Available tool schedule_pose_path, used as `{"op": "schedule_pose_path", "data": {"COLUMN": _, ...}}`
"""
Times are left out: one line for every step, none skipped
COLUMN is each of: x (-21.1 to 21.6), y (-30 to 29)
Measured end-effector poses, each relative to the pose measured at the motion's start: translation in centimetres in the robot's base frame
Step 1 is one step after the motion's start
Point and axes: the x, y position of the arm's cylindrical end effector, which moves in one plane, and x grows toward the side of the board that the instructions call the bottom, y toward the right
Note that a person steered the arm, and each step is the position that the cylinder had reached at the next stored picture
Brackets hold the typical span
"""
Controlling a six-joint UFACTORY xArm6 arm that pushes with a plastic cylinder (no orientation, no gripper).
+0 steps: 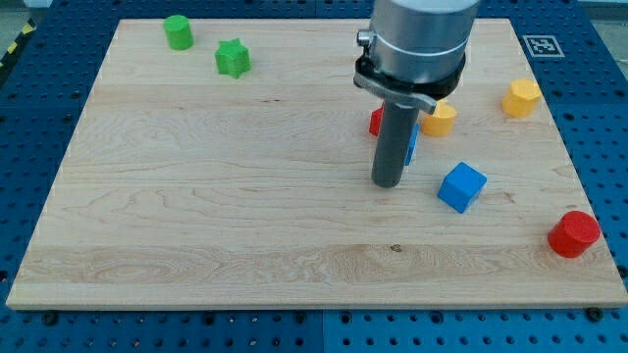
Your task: Move red star closer to green star
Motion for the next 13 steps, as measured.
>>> {"op": "schedule_pose_path", "data": {"x": 0.5, "y": 2.4}}
{"op": "schedule_pose_path", "data": {"x": 0.5, "y": 5.9}}
{"op": "schedule_pose_path", "data": {"x": 0.5, "y": 8.3}}
{"op": "schedule_pose_path", "data": {"x": 0.4, "y": 7.6}}
{"op": "schedule_pose_path", "data": {"x": -1.2, "y": 6.6}}
{"op": "schedule_pose_path", "data": {"x": -4.2, "y": 6.3}}
{"op": "schedule_pose_path", "data": {"x": -6.3, "y": 6.0}}
{"op": "schedule_pose_path", "data": {"x": -7.4, "y": 3.6}}
{"op": "schedule_pose_path", "data": {"x": -7.4, "y": 3.4}}
{"op": "schedule_pose_path", "data": {"x": -9.4, "y": 3.3}}
{"op": "schedule_pose_path", "data": {"x": -10.1, "y": 1.3}}
{"op": "schedule_pose_path", "data": {"x": -9.3, "y": 1.3}}
{"op": "schedule_pose_path", "data": {"x": -9.8, "y": 0.4}}
